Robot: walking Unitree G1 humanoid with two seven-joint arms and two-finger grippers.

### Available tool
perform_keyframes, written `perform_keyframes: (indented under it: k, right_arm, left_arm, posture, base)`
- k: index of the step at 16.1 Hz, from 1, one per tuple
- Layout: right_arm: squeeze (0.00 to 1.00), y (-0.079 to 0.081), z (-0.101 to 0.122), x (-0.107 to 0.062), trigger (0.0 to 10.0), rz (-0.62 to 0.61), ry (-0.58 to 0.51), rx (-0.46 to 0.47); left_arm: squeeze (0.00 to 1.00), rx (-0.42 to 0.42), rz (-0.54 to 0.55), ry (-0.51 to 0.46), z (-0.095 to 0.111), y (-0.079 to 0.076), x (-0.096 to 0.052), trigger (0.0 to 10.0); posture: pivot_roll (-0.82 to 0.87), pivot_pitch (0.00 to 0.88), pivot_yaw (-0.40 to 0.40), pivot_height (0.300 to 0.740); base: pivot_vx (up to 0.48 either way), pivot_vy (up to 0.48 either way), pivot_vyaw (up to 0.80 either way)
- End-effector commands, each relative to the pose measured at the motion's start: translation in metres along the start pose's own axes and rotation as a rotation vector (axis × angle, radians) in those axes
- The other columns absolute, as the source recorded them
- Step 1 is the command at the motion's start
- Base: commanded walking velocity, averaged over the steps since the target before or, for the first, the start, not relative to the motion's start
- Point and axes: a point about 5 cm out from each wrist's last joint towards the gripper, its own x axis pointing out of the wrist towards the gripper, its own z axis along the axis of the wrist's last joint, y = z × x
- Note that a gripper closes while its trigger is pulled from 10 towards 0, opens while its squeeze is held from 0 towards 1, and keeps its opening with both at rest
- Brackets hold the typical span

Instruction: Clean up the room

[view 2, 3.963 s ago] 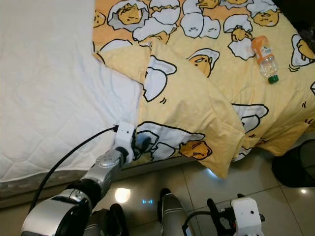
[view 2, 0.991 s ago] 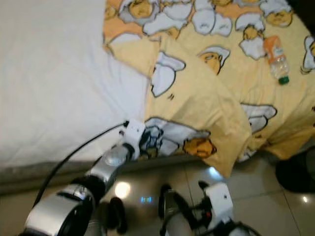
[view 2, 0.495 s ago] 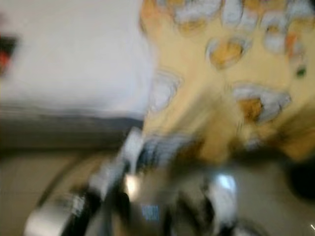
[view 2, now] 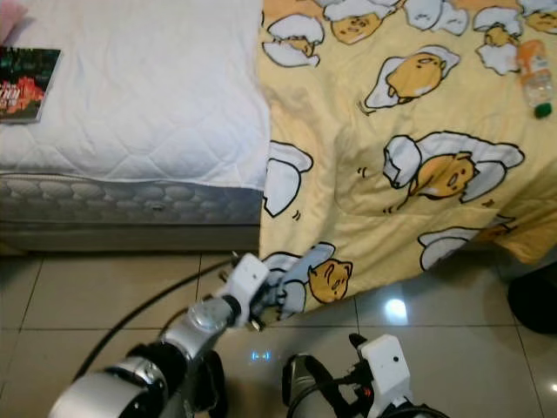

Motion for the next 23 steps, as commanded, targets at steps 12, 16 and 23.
perform_keyframes:
  k: [12, 16, 23]
  right_arm:
    - [0.00, -0.014, 0.012, 0.005, 10.0, -0.110, -0.079, 0.013]
    - [0.00, -0.014, 0.016, 0.012, 10.0, -0.117, -0.106, -0.013]
    - [0.00, -0.018, 0.076, 0.027, 10.0, -0.259, -0.368, -0.016]
  left_arm:
    - [0.00, -0.138, 0.167, -0.329, 0.038, 0.012, -0.006, 10.0]
    - [0.00, -0.247, 0.333, -0.572, 0.085, 0.054, -0.021, 10.0]
    - [0.00, -0.219, 0.475, -0.730, 0.110, 0.078, -0.054, 10.0]
  posture:
    - [-0.36, 0.257, 0.016, 0.740]
    - [-0.34, 0.252, 0.010, 0.740]
    - [-0.32, 0.238, 0.026, 0.740]
  base:
    - [0.000, 0.000, 0.00]
    - [0.000, 0.000, 0.00]
    - [0.378, 0.000, 0.00]
